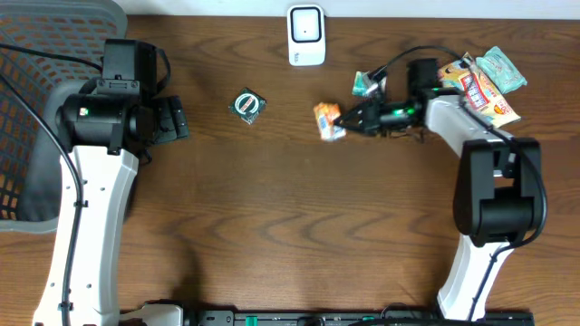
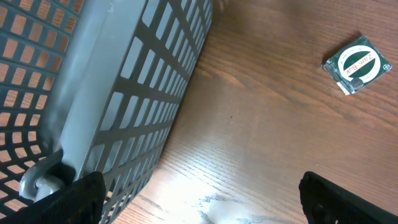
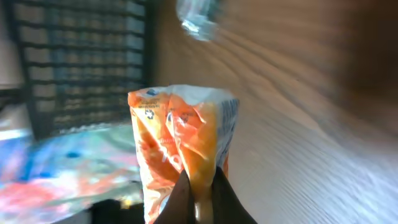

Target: Scan the item barcode

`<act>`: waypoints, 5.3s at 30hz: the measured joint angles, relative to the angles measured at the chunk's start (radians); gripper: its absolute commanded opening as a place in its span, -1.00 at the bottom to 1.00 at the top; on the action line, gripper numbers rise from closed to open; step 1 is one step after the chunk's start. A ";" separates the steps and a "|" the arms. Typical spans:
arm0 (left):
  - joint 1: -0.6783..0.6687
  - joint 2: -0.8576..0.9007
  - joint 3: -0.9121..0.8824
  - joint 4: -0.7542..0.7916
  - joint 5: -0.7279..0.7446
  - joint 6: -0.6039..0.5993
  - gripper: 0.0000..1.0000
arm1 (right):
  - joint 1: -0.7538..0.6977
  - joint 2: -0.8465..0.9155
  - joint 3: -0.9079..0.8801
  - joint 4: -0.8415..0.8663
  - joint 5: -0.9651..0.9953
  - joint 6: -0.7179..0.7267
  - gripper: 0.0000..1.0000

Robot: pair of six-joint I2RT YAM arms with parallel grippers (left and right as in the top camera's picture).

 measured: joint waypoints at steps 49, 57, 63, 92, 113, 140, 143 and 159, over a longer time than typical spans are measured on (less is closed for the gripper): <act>0.000 0.000 0.000 -0.001 0.000 0.000 0.95 | 0.381 0.423 0.846 0.334 1.678 -0.797 -0.98; 0.000 0.000 0.000 0.000 0.000 0.000 0.95 | 0.381 0.426 0.857 0.311 1.639 -0.831 -0.98; 0.000 0.000 0.000 0.000 0.000 0.000 0.96 | 0.380 0.426 0.857 0.273 1.613 -0.793 -0.98; 0.000 0.000 0.000 0.000 0.000 0.000 0.96 | -0.158 0.236 0.875 -0.416 1.522 -0.224 0.98; 0.000 0.000 0.000 0.000 0.000 0.000 0.95 | -0.089 0.236 0.875 -0.432 0.877 -0.177 0.92; 0.000 0.000 0.000 0.000 0.000 0.000 0.96 | 0.038 0.236 0.451 0.050 1.017 -0.206 -0.37; 0.000 0.000 0.000 0.000 0.000 0.000 0.96 | 0.038 0.236 0.451 0.014 0.991 -0.206 -0.24; 0.000 0.000 0.000 0.000 0.000 0.000 0.96 | 0.040 0.147 0.440 -0.286 0.581 -0.206 0.25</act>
